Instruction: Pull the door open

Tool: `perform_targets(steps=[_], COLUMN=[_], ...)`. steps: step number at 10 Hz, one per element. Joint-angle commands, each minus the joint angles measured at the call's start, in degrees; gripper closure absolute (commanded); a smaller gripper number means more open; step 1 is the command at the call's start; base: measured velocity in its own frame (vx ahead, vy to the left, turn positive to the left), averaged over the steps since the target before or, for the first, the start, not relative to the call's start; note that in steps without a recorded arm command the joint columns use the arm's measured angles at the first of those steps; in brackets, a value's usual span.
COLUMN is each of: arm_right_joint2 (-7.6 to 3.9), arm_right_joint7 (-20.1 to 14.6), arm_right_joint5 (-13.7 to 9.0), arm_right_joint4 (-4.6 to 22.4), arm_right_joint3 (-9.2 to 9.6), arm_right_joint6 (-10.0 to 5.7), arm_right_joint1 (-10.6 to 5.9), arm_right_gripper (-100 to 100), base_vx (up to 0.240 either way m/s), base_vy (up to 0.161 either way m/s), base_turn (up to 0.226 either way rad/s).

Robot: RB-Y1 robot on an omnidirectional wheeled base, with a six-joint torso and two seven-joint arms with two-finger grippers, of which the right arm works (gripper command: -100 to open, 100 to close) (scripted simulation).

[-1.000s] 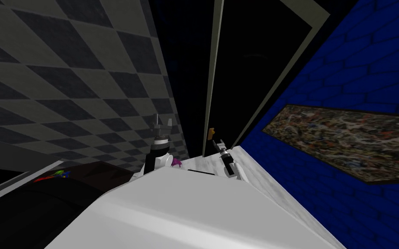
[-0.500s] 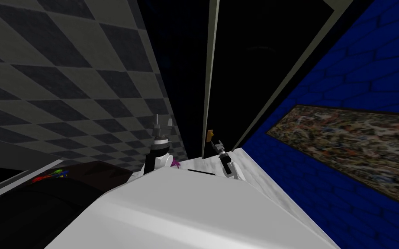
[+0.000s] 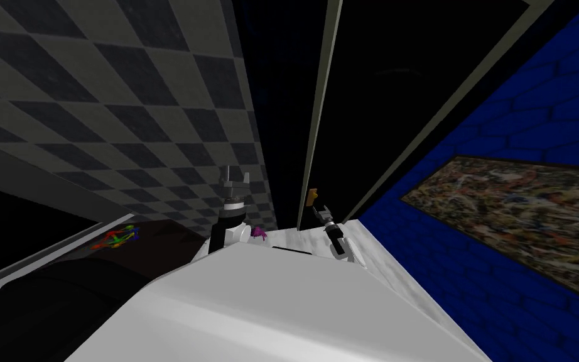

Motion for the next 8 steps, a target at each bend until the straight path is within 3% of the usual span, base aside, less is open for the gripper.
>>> perform_targets(steps=[1, 8], arm_right_joint2=[-1.87, -9.48], arm_right_joint7=[0.3, 3.9], arm_right_joint5=[-2.2, -13.6], arm_right_joint4=[1.0, 8.3], arm_right_joint3=[-0.81, -6.38], arm_right_joint6=[0.51, 0.14], arm_right_joint1=[-0.59, -3.73], arm_right_gripper=[-100, -100], base_vx=[-0.013, 0.042], base_vy=[0.081, 0.062], base_turn=[0.188, 0.206])
